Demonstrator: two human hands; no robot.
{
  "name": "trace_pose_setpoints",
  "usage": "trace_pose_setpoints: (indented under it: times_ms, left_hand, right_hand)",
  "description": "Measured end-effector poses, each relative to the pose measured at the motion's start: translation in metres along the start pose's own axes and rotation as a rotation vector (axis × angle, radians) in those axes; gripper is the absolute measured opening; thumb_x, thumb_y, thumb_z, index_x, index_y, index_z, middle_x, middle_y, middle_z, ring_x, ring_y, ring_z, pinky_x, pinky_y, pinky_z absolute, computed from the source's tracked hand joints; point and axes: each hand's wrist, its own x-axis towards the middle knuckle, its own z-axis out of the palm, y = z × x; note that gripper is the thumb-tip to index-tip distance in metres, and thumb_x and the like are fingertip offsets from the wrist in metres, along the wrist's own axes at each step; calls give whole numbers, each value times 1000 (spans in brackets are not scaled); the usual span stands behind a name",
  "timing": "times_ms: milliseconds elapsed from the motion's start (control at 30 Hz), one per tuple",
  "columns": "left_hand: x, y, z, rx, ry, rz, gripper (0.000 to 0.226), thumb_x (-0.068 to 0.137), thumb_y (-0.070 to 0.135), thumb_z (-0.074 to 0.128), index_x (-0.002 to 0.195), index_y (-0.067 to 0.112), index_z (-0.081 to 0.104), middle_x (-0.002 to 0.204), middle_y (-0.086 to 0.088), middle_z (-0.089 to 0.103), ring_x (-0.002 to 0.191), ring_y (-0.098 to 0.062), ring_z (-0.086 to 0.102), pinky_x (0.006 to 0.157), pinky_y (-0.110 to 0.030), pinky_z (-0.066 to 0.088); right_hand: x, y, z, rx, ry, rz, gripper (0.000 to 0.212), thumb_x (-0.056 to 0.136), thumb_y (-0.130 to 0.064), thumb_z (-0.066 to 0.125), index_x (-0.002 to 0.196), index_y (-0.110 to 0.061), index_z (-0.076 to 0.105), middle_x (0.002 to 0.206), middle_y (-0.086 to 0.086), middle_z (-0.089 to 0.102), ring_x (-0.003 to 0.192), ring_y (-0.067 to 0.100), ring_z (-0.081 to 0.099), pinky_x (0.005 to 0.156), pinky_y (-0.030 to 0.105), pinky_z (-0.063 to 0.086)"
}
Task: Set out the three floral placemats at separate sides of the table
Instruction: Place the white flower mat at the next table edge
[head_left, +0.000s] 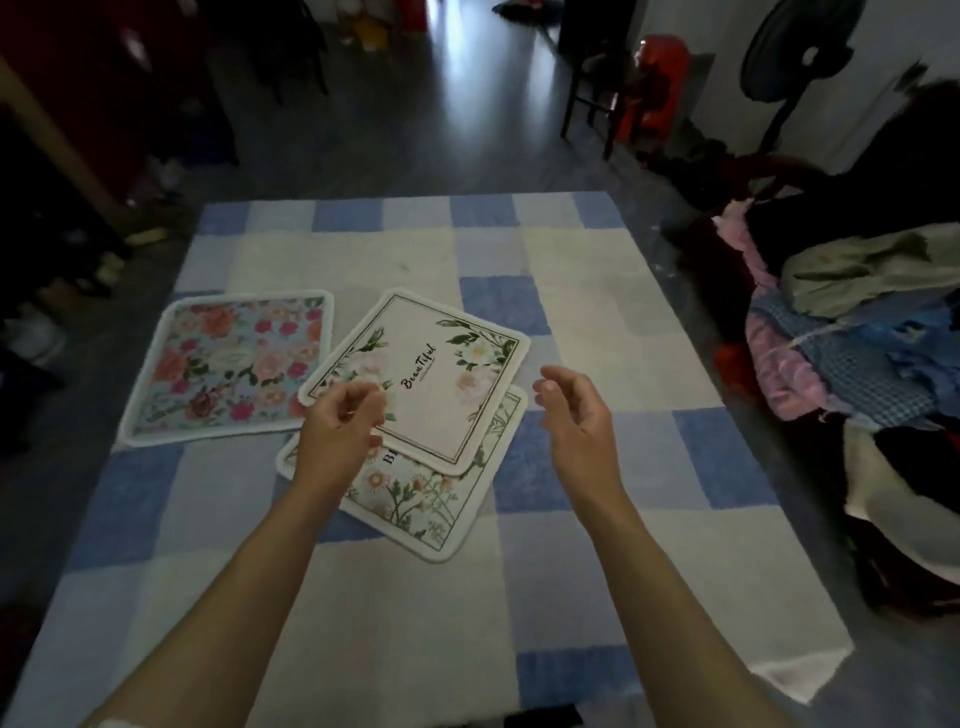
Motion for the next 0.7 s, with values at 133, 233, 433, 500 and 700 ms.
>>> trace_pose_setpoints:
  times_ms: [133,233,433,500,700]
  left_hand:
    - [-5,16,24,-33,125,7,5,92,27,65,93,28,69,96,-3,72,80,-11,68,61,-24,56]
    - [-12,19,27,-36,192,6,6,91,29,66,90,33,70,94,0,72,82,-11,69,61,-23,56]
    - [-10,5,14,-3,303,-55,7,89,30,68,95,27,70,95,-1,73,88,-18,71,62,-24,56]
    - [-4,-1,9,15,309,-78,6,87,34,68,93,31,69,95,0,73,89,-18,71,66,-30,59]
    - [32,-12,1,43,266,-136,19,82,44,66,96,31,69,96,-1,72,93,-22,69,76,-40,60]
  right_hand:
    - [34,6,-20,-7,-142,37,18,101,-27,54,117,-25,61,113,-6,68,101,-4,63,80,15,48]
    - [55,6,-20,-9,-221,58,23,100,-30,54,120,-21,62,116,-3,68,104,2,64,85,20,51]
    - [87,11,-5,-12,-288,104,27,100,-29,55,123,-17,62,117,-1,68,108,12,64,79,14,52]
    - [93,17,0,-28,-289,124,27,100,-29,56,123,-18,62,117,-3,68,107,10,64,76,12,51]
    - [105,33,17,-66,-243,178,26,99,-31,56,124,-22,62,118,-5,68,109,9,63,81,17,50]
